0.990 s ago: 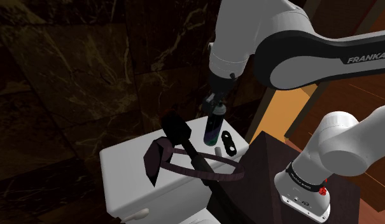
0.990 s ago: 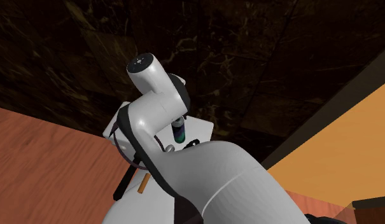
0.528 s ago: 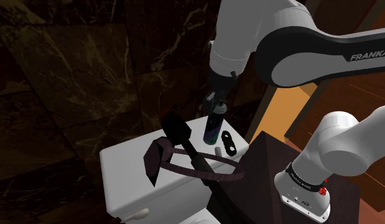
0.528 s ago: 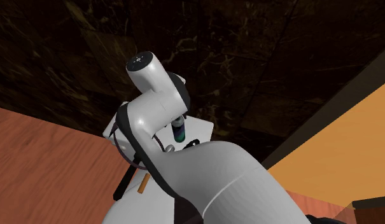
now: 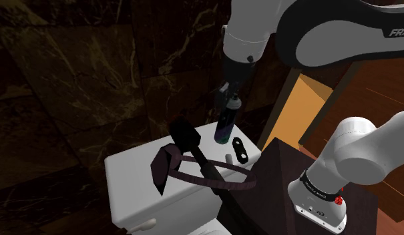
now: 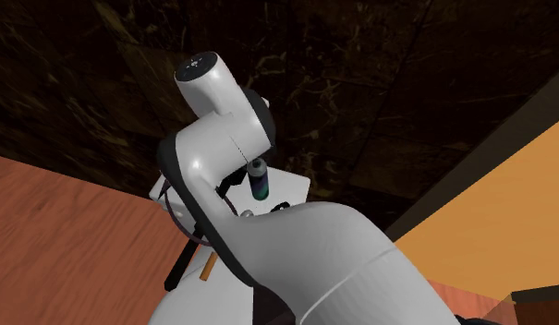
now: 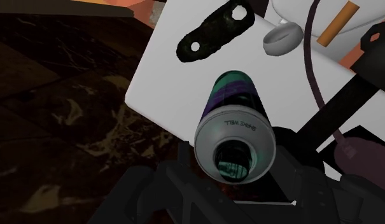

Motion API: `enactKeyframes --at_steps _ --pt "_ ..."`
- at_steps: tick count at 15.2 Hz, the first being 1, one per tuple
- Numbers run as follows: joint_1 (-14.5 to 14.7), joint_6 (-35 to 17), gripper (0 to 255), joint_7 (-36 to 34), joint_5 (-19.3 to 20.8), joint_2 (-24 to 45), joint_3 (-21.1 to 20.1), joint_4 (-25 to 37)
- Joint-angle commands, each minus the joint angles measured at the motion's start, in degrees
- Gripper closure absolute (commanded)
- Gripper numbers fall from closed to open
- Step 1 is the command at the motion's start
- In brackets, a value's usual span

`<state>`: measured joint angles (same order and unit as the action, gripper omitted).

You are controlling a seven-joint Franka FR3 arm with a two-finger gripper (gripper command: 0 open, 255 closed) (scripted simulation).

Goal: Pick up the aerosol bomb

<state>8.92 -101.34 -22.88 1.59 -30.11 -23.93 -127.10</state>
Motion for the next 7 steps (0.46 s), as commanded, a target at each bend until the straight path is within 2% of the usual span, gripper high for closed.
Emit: enactKeyframes --at_steps 1,7 --pt "-0.15 1.49 255 0.17 0.14 0.32 0.07 1.83" --pt "-0.39 4.55 255 0.62 0.36 0.71 0.31 5.3"
